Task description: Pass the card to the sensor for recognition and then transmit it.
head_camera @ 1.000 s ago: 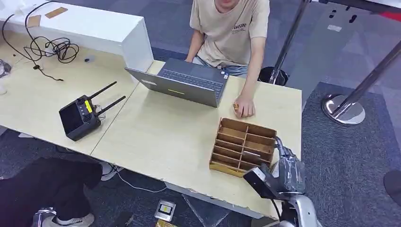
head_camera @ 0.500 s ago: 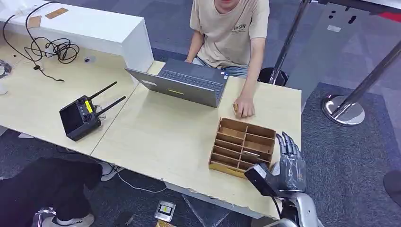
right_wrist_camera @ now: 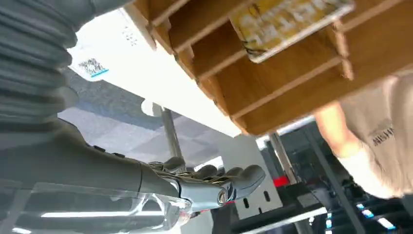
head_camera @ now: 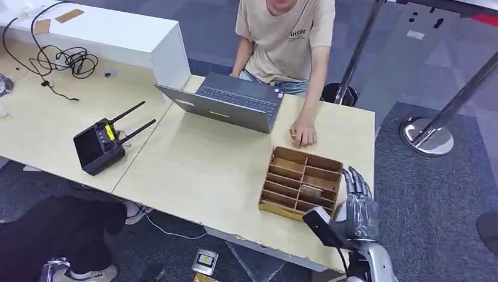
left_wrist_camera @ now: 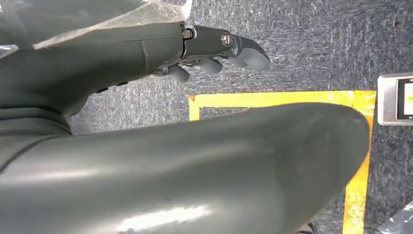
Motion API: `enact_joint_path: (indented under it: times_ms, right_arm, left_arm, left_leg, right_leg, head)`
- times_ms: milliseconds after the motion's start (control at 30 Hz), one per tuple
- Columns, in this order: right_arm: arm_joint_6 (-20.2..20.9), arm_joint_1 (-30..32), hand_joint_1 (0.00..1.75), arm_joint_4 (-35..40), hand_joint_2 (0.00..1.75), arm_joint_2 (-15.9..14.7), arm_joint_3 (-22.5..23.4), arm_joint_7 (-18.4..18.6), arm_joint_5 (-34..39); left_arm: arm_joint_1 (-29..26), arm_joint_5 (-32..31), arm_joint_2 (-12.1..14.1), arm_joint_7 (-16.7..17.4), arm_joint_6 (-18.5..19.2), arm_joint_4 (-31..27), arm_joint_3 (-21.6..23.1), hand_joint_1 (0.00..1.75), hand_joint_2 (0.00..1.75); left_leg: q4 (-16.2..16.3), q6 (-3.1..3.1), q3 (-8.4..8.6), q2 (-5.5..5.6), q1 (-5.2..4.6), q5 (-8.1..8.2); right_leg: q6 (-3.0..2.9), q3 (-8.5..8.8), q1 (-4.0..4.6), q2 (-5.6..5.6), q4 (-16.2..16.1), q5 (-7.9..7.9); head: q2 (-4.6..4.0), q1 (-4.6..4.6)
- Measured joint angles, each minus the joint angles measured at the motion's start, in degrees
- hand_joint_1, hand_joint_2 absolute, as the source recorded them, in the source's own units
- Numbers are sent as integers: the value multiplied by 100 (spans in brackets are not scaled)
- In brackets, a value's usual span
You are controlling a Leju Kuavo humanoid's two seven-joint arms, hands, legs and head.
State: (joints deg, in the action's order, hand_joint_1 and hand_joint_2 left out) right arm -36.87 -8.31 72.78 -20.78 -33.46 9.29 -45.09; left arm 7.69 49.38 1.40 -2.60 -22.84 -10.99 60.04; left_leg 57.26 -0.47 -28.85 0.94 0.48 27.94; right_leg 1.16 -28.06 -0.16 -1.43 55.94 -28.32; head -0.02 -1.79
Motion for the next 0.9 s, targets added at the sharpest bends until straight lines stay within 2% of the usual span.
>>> enact_joint_path:
  times_ms: [33,67,333,700,733,800,833,900]
  right_arm:
    - [-2,15,0,86,0,-9,11,17,2]
    - [-9,30,0,179,175,-15,37,26,22]
    - [-42,109,0,645,175,-37,192,-66,85]
    - [-29,139,0,840,175,-37,275,-136,105]
    - [-15,139,0,840,0,-37,275,-158,107]
    - [22,138,0,840,0,-33,275,-184,125]
    - [35,138,0,837,175,-33,273,-203,125]
    - [74,136,0,837,175,-29,267,-234,118]
  left_arm:
    - [1,-2,0,-2,0,0,0,0,0]
    - [0,-7,0,-2,0,0,0,0,0]
    - [-2,-31,2,-2,-15,0,0,0,0]
    - [-6,-26,2,-2,-17,0,0,0,0]
    - [-6,-26,2,-2,-17,0,0,0,0]
    - [-5,-33,2,-2,-17,0,0,0,0]
    - [-5,-37,2,-2,-15,0,0,0,0]
    - [-5,-44,2,-2,-15,0,0,0,0]
  left_leg:
    - [0,0,-2,0,0,0]
    - [0,0,-4,0,0,0]
    - [0,0,-6,1,0,0]
    - [0,0,-7,1,0,0]
    - [0,0,-8,1,0,0]
    - [0,0,-8,1,0,0]
    - [0,0,-9,1,0,0]
    - [-1,0,-12,1,0,0]
  right_leg:
    - [0,-2,0,0,0,0]
    - [0,-4,0,0,0,0]
    - [0,-7,0,0,0,0]
    - [-1,-7,0,0,0,-1]
    - [-1,-7,0,0,0,-1]
    - [-1,-8,0,0,0,-1]
    - [-1,-8,0,0,0,-1]
    - [-1,-10,0,0,0,-1]
  head:
    - [0,2]
    - [0,0]
    - [0,2]
    - [0,2]
    - [0,2]
    - [0,2]
    - [0,0]
    - [0,0]
